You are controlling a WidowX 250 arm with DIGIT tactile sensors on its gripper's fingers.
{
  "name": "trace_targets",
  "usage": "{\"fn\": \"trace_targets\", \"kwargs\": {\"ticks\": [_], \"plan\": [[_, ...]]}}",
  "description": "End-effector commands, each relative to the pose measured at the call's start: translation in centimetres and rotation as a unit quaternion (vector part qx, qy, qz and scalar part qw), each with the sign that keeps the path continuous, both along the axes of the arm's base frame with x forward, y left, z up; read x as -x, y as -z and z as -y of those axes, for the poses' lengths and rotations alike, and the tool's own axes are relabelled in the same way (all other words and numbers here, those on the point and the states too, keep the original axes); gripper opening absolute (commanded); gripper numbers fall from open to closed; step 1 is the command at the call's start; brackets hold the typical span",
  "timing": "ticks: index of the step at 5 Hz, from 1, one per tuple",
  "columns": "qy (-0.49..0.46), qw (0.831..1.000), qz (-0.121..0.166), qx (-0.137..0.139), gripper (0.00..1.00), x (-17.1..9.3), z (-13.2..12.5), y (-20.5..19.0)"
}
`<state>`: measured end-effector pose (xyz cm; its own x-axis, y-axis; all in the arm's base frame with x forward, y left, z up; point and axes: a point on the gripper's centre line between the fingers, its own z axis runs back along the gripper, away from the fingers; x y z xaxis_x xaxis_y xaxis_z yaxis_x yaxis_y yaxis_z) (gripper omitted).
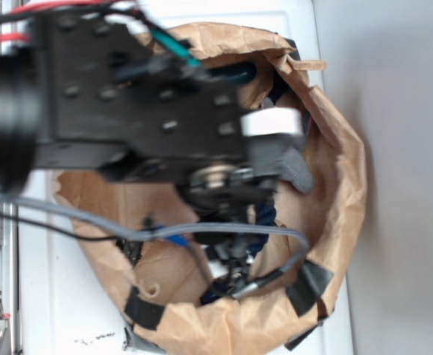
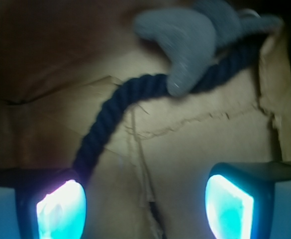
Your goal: Grab the blue rope.
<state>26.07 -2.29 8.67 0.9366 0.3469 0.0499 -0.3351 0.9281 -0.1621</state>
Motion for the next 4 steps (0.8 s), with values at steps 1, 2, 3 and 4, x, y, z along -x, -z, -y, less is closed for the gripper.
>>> {"fn": "trace_targets", "kwargs": {"ticks": [1, 2, 3, 4], "plan": [[-0.007, 0.999, 0.040, -0.015, 1.00, 0.5, 1.8, 1.4], [-0.034, 0.999, 0.023, -0.007, 1.00, -0.5, 3.0, 1.6], [-0.056, 0.998, 0.022, -0.004, 1.00, -1.9, 4.6, 2.1], [-0.067, 0.997, 0.027, -0.009, 1.00, -2.6, 6.0, 3.1]]}}
